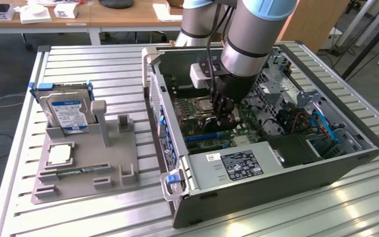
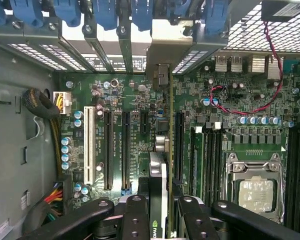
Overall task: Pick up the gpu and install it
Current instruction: 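Insert the gpu into the slot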
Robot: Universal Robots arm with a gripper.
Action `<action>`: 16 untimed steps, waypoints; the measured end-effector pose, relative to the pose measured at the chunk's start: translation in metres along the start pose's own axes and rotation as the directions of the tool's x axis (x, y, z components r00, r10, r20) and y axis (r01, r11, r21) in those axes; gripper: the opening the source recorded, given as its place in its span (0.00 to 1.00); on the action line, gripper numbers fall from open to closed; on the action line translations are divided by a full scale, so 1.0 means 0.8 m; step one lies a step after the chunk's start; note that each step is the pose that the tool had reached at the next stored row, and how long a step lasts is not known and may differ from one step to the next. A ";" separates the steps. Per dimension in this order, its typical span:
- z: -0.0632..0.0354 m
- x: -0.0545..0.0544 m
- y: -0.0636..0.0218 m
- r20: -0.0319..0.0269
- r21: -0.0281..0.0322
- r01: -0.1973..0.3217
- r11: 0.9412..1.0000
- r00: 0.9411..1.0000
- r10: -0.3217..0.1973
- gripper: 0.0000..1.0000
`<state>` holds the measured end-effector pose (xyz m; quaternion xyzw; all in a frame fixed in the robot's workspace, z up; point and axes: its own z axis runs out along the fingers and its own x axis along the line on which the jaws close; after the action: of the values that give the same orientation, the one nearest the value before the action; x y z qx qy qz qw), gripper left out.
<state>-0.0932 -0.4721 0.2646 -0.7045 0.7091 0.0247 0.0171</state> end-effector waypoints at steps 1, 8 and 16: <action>0.000 0.000 0.000 0.000 0.000 0.000 1.000 1.000 0.000 0.27; 0.003 0.000 0.000 0.000 -0.001 0.000 1.000 1.000 0.000 0.27; 0.005 0.000 0.000 0.000 -0.006 0.000 1.000 1.000 0.000 0.27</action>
<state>-0.0934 -0.4721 0.2606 -0.7044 0.7091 0.0269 0.0149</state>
